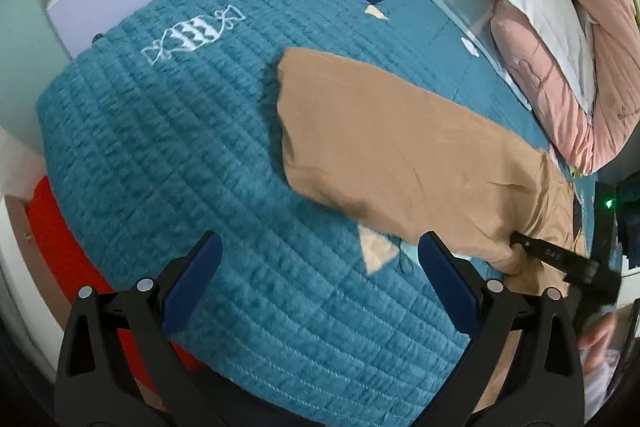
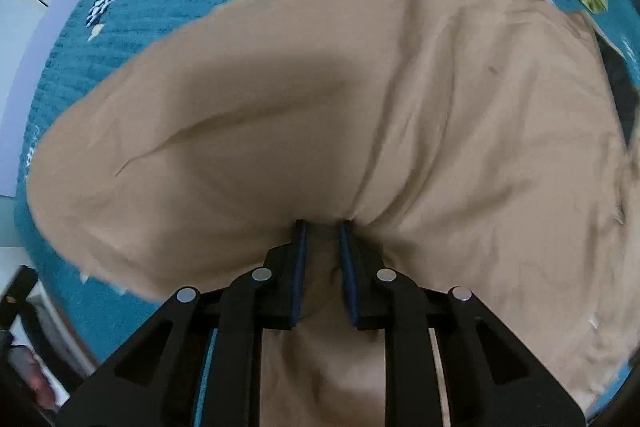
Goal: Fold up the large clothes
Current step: 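Grasp the sleeve with the left gripper while the right gripper holds the jacket body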
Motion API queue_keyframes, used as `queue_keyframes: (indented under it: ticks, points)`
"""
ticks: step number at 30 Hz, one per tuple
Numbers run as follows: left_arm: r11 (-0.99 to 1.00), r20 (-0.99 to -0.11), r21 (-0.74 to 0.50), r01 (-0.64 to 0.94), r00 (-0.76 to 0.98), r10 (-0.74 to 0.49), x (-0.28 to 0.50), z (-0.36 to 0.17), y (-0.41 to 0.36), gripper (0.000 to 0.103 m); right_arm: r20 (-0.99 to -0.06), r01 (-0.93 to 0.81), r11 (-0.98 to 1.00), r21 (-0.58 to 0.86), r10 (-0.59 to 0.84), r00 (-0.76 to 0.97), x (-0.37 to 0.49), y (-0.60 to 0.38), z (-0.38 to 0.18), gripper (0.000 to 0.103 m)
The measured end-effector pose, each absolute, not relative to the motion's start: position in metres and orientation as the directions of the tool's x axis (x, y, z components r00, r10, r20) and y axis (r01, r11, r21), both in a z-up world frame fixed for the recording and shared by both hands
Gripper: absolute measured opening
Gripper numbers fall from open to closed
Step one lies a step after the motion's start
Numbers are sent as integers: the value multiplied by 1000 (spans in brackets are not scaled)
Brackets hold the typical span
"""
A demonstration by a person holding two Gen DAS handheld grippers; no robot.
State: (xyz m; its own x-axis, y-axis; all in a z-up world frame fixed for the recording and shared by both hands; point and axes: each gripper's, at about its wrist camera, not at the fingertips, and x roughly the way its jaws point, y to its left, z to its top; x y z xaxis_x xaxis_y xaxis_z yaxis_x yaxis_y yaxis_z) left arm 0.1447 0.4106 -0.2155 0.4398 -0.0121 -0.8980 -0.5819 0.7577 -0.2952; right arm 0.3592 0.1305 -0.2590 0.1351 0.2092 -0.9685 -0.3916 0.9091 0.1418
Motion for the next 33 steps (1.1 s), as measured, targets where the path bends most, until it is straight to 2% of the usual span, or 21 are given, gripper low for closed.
queue_keyframes:
  ticks: [4, 7, 10, 14, 18, 19, 20, 21, 23, 24, 25, 33]
  points:
    - [761, -900, -294, -578, 436, -16, 161, -219, 426, 98, -971, -423, 900, 103, 183, 152, 356, 135, -257, 17]
    - [740, -912, -305, -600, 407, -46, 169, -225, 431, 98, -968, -425, 896, 131, 208, 141, 358, 131, -257, 17]
    - [708, -889, -387, -590, 443, -116, 179, -227, 435, 98, -960, -409, 896, 171, 245, 135, 360, 124, -258, 17]
    - [669, -880, -428, -608, 449, -155, 201, -248, 450, 97, -953, -425, 890, 166, 255, 162, 356, 122, -257, 17]
    - [699, -904, -373, -611, 409, -124, 218, -253, 453, 96, -948, -420, 894, 155, 254, 192, 347, 121, -261, 17]
    - [703, -907, -360, -613, 406, -110, 219, -252, 452, 92, -948, -421, 895, 150, 251, 197, 344, 121, -261, 17]
    - [701, -915, -326, -634, 397, -66, 217, -251, 453, 72, -947, -422, 895, 143, 247, 204, 344, 121, -261, 17]
    - [696, -919, -293, -656, 394, -16, 213, -248, 454, 47, -947, -424, 895, 137, 244, 209, 343, 121, -260, 17]
    - [693, -892, -357, -627, 450, -52, 209, -245, 457, 15, -946, -425, 896, 130, 240, 217, 342, 124, -262, 17]
    - [667, -870, -423, -614, 481, -109, 207, -246, 461, 15, -946, -427, 895, 129, 241, 219, 341, 124, -262, 17]
    - [656, -873, -420, -626, 477, -104, 204, -246, 462, 15, -945, -428, 894, 130, 243, 220, 341, 123, -261, 17]
    - [731, -883, -308, -609, 470, 19, 201, -209, 431, 15, -933, -387, 905, 179, 281, 226, 339, 116, -256, 14]
